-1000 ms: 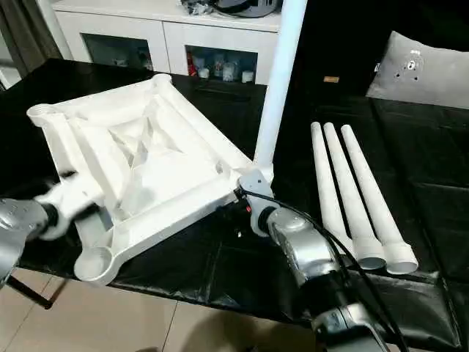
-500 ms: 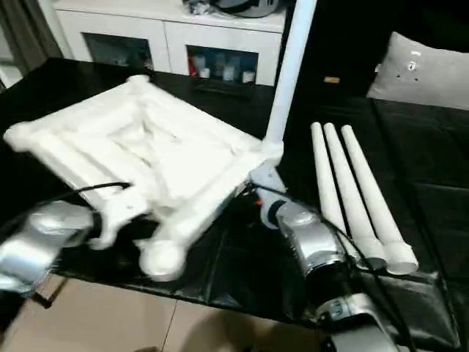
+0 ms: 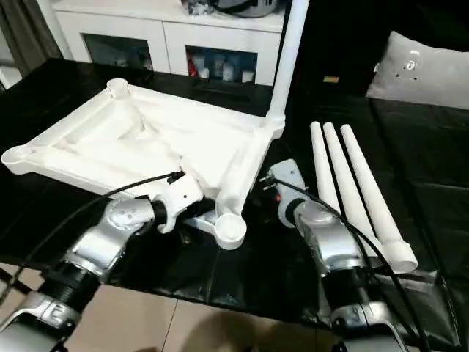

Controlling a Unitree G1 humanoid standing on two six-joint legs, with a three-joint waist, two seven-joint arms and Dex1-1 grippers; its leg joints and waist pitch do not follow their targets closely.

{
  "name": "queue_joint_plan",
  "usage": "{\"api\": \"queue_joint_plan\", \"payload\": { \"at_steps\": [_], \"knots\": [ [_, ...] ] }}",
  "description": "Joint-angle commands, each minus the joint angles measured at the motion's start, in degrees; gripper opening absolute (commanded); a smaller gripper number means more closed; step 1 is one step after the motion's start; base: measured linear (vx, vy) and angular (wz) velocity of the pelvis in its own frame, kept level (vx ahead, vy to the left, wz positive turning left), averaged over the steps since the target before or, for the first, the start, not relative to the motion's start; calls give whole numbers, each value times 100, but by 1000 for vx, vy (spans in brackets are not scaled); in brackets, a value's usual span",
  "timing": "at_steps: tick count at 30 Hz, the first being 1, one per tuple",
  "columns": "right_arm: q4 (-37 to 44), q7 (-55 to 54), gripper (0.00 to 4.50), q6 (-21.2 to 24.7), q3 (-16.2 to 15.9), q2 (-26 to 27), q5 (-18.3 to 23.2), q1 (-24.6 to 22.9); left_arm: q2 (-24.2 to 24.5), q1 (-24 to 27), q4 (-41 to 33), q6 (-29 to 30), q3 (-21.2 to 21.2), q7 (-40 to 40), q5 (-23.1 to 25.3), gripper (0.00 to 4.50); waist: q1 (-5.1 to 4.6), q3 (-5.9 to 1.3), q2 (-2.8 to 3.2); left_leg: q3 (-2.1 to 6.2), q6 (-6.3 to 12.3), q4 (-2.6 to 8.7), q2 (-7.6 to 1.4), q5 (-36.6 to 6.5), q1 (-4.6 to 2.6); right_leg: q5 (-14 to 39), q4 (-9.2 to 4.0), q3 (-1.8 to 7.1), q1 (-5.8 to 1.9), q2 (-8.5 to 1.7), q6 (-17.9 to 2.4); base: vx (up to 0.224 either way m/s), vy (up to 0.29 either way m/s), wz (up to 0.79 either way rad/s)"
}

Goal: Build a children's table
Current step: Rotate table base, then pick table leg

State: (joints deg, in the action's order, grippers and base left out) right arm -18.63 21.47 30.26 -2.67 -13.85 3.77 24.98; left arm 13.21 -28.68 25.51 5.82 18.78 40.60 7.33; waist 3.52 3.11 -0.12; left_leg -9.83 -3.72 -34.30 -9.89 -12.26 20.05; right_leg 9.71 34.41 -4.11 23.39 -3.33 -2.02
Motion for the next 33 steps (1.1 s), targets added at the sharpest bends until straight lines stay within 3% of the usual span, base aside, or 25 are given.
{"api": "queue_joint_plan", "payload": {
  "at_steps": [1, 4, 6, 8, 11, 12, 15, 16, 19, 21, 22, 26, 27, 28, 29, 30, 31, 32, 33],
  "knots": [
    [465, -183, 450, 195, 254, -71, 63, -62, -155, 16, 114, -262, -77, -156, -106, 7, 41, -386, -96, 75, 355, 364, -268, -346, 33, 1323, -411, 323, -377, -485, -810, 0, 0, 0],
    [1066, -574, 450, 343, 606, 30, 135, -200, -381, 57, 47, -389, -345, -478, -335, 7, 67, -383, -87, 72, 315, 371, -283, -414, 14, 1346, -412, 327, -352, -493, -815, 0, 0, 0],
    [1247, -745, 450, 316, 640, 63, 69, -231, -414, 102, -89, -428, -420, -576, -400, 7, 86, -385, -70, 77, 312, 376, -286, -442, 13, 1383, -419, 324, -345, -495, -797, 0, 0, 0],
    [1580, -753, 450, 585, 606, 66, 53, -302, -418, 190, -300, -516, -504, -712, -415, 7, 94, -368, -70, 86, 266, 393, -289, -558, 8, 1512, -437, 318, -343, -487, -755, 0, 0, 0],
    [2094, -898, 450, 1121, 649, 146, 19, -417, -330, 464, -909, -309, -658, -707, -544, 7, 81, -365, -58, 99, 227, 405, -295, -588, 28, 1517, -425, 323, -357, -493, -718, 0, 0, 0],
    [2233, -962, 450, 1395, 648, 144, -22, -450, -267, 558, -1117, -224, -671, -624, -574, 35, 62, -368, -65, 92, 214, 401, -285, -574, 19, 1483, -421, 324, -344, -480, -736, 0, 0, 0],
    [2754, -1162, 450, 2287, 658, 113, -29, -580, 61, 901, -1919, 137, -663, -223, -731, 49, 32, -362, -46, 112, 170, 422, -304, -491, 16, 1353, -376, 330, -355, -471, -750, 0, 0, 0],
    [2836, -1175, 450, 2405, 665, 105, -6, -603, 143, 964, -2077, 210, -653, -148, -768, 78, 27, -358, -36, 105, 162, 420, -297, -494, 15, 1359, -380, 332, -342, -461, -745, 0, 0, 0],
    [2971, -1202, 450, 2534, 669, 51, -52, -637, 301, 1071, -2357, 328, -676, -51, -832, 90, 9, -336, -29, 86, 106, 419, -275, -701, -7, 1639, -432, 335, -307, -452, -695, 0, 0, 0],
    [2998, -1056, 450, 2218, 626, -13, -10, -652, 299, 1100, -2398, 371, -801, -181, -865, 114, 17, -317, -30, 84, 45, 421, -282, -849, -28, 1951, -475, 335, -286, -462, -592, 0, 0, 0],
    [3067, -1022, 450, 1941, 635, 42, 47, -686, 259, 1125, -2333, 273, -942, -505, -753, 125, 16, -315, -19, 92, 21, 427, -277, -862, -17, 1970, -474, 335, -294, -457, -553, 0, 0, 0],
    [3334, -1155, 450, 2032, 658, 195, 102, -737, 178, 1185, -2384, 528, -1082, -944, -632, 157, -11, -334, -61, 104, 43, 422, -266, -738, 13, 1841, -449, 334, -319, -446, -459, 0, 0, 0],
    [3471, -1188, 450, 1933, 675, 387, 193, -853, -29, 1143, -2314, 729, -1281, -1436, -614, 166, -13, -336, -38, 99, 48, 413, -271, -715, 5, 1772, -444, 338, -304, -449, -493, 0, 0, 0],
    [3471, -1188, 450, 1933, 675, 387, 193, -853, -29, 1143, -2314, 729, -1281, -1436, -614, 166, 5, -345, -85, 73, 165, 389, -242, -668, 26, 1748, -443, 377, -335, -524, -572, 0, 0, 0],
    [3497, -1219, 450, 1974, 705, 472, 233, -886, -95, 1115, -2272, 813, -1345, -1632, -577, 171, 18, -353, -87, 70, 242, 382, -232, -588, 48, 1721, -433, 404, -366, -571, -634, 0, 0, 0],
    [3494, -1273, 450, 2043, 758, 582, 282, -926, -170, 1074, -2204, 866, -1415, -1883, -492, 188, 21, -394, -28, -210, 139, 156, -202, -662, -200, 2084, -616, 725, -118, -429, -561, 0, 0, 0],
    [3464, -1339, 450, 2096, 711, 589, 215, -979, -218, 1053, -2168, 828, -1449, -1999, -462, 188, 67, -336, -194, -228, -39, 96, -63, -1107, -126, 2549, -621, 936, -220, -359, -621, -3, 11, -25],
    [3436, -1374, 450, 2094, 666, 568, 162, -1016, -242, 1041, -2154, 796, -1456, -2053, -451, 200, 163, -342, -186, -147, -19, -1, -1, -1126, -18, 2662, -644, 1172, -396, -502, -669, -6, 44, -45],
    [3416, -1563, 450, 1882, 740, 699, 113, -1083, -293, 1030, -2214, 864, -1433, -2138, -405, 209, 371, -307, -190, -11, 48, -239, -42, -1102, -46, 3080, -785, 1585, -358, -699, -761, -6, 44, -45]
  ]
}}
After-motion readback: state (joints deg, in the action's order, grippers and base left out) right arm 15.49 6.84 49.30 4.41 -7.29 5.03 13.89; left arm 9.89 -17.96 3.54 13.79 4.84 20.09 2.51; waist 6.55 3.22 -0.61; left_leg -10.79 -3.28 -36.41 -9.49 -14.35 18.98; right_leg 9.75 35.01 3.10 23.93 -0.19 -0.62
